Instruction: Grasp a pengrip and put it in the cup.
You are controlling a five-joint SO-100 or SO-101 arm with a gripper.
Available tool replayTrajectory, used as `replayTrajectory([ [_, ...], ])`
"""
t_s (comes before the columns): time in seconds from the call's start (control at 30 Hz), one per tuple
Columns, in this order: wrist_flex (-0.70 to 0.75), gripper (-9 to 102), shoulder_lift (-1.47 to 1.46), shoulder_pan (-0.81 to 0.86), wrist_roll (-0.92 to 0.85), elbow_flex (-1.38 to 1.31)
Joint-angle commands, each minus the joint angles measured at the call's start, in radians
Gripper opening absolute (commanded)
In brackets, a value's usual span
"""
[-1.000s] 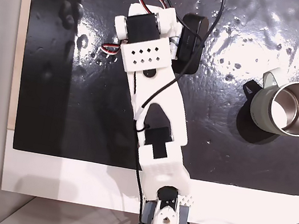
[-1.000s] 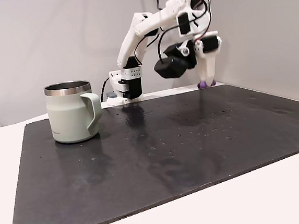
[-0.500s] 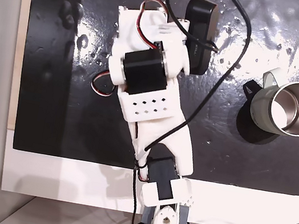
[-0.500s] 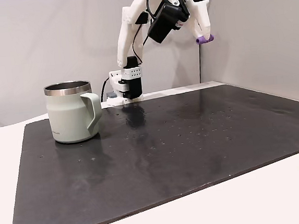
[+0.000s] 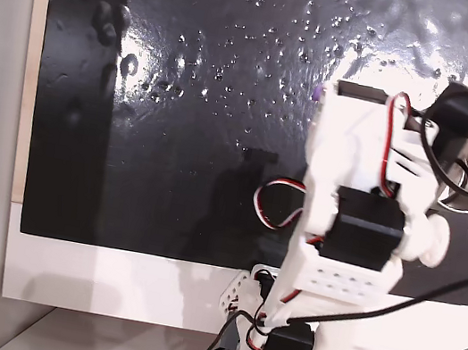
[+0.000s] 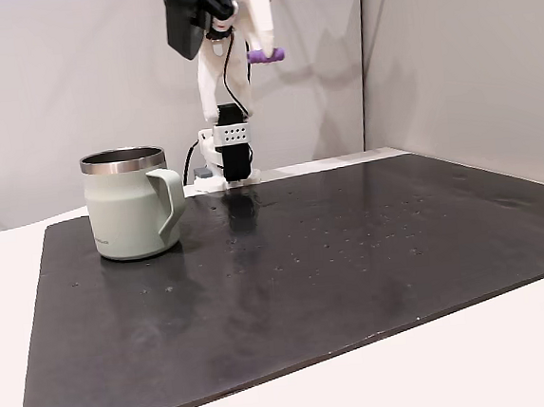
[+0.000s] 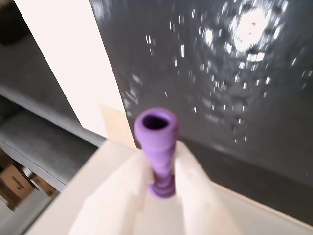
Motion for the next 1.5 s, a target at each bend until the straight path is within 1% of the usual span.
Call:
replayTrajectory([
  [0.0, 0.009, 0, 0.072, 0.156, -0.091, 0.005],
  [0.2, 0.008, 0, 0.028, 0.390, -0.229, -0.034],
  [0.4, 0.006, 0, -0.130, 0.538, -0.290, -0.183],
  [0.63, 0.006, 0, -0.250, 0.624, -0.314, -0.301],
  [0.87, 0.005, 0, -0.279, 0.635, -0.313, -0.310],
  [0.9, 0.005, 3, -0.281, 0.635, -0.311, -0.307],
  [0.97, 0.005, 21, -0.279, 0.637, -0.308, -0.298],
  [1.0, 0.005, 27, -0.278, 0.637, -0.308, -0.293],
  [1.03, 0.006, 31, -0.278, 0.637, -0.308, -0.291],
  [1.47, 0.006, 32, -0.262, 0.655, -0.307, -0.252],
])
